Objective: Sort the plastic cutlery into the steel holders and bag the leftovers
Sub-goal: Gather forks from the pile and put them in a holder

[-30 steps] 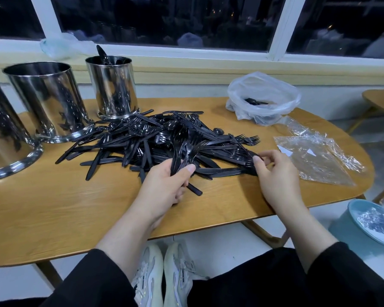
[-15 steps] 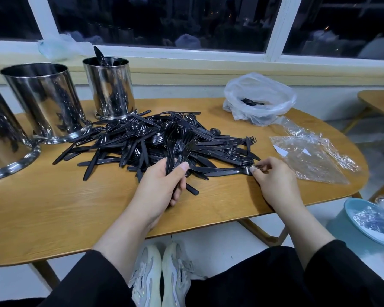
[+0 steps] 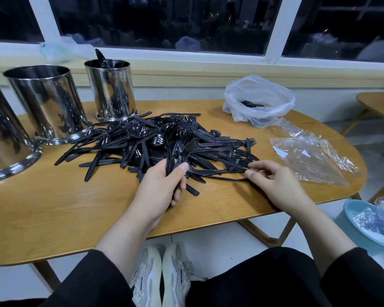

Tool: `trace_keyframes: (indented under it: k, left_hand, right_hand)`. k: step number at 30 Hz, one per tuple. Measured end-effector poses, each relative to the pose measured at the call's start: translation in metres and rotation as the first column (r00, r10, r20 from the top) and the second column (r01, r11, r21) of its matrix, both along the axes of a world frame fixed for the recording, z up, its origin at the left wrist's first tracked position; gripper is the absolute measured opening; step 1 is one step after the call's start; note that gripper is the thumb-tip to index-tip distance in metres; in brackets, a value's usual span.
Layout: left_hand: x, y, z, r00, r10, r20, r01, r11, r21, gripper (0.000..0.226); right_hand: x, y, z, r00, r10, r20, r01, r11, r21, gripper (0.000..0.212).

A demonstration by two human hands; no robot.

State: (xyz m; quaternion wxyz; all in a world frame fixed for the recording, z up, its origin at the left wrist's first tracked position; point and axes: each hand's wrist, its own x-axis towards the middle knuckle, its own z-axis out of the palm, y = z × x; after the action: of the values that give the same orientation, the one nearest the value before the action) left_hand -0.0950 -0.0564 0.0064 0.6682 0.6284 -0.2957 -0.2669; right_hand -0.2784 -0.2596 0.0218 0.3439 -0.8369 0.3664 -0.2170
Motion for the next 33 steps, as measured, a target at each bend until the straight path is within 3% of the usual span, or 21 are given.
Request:
trace_keyframes:
  k: [3,6,9,12,16,22,26,30,33]
  left_hand:
    - [0.000,0.000,0.000,1.000,-0.001,0.000,0.001,1.000,0.003,0.021]
    - [0.000,0.001,0.001,1.000,0.002,0.002,-0.002,1.000,0.010,0.021]
    - [-0.001,0.001,0.002,1.000,0.001,-0.001,-0.001,1.000,0.013,0.023]
    - [-0.001,0.001,0.003,1.000,0.011,-0.013,-0.012,1.000,-0.012,0.033]
    - [0.000,0.002,0.003,0.998,0.026,-0.065,-0.030,0.998,-0.053,0.032]
    - [-0.002,0.002,0.007,0.988,-0.032,-0.152,0.018,0.996,-0.088,0.019]
    - [-0.006,0.005,0.011,0.984,-0.116,-0.137,0.110,0.993,-0.051,0.020]
    - [-0.005,0.012,0.011,0.986,-0.108,-0.129,0.100,0.993,-0.070,0.022]
    - [-0.001,0.020,0.012,0.970,-0.141,-0.200,0.129,0.989,-0.071,0.020]
  right_hand:
    - [0.000,0.001,-0.004,0.977,0.075,-0.198,-0.094,0.992,-0.088,0.019]
    - [0.001,-0.001,-0.007,0.986,-0.007,-0.169,-0.021,0.986,-0.164,0.015]
    - [-0.002,0.000,-0.004,0.998,-0.063,0.005,0.063,0.980,-0.188,0.014]
    - [-0.001,0.003,0.009,0.961,-0.095,0.258,0.127,0.985,-0.114,0.015]
    - [0.006,0.018,0.039,0.870,-0.044,0.492,0.049,0.999,0.002,0.013]
    - [0.035,0.052,0.056,0.878,0.253,0.406,-0.294,0.955,0.043,0.018]
    - [0.069,0.072,0.049,0.888,0.239,0.392,-0.258,0.966,-0.003,0.018]
    - [0.092,0.076,0.045,0.905,0.205,0.374,-0.204,0.978,-0.043,0.019]
    - [0.103,0.083,0.046,0.890,0.241,0.387,-0.254,0.967,-0.018,0.026]
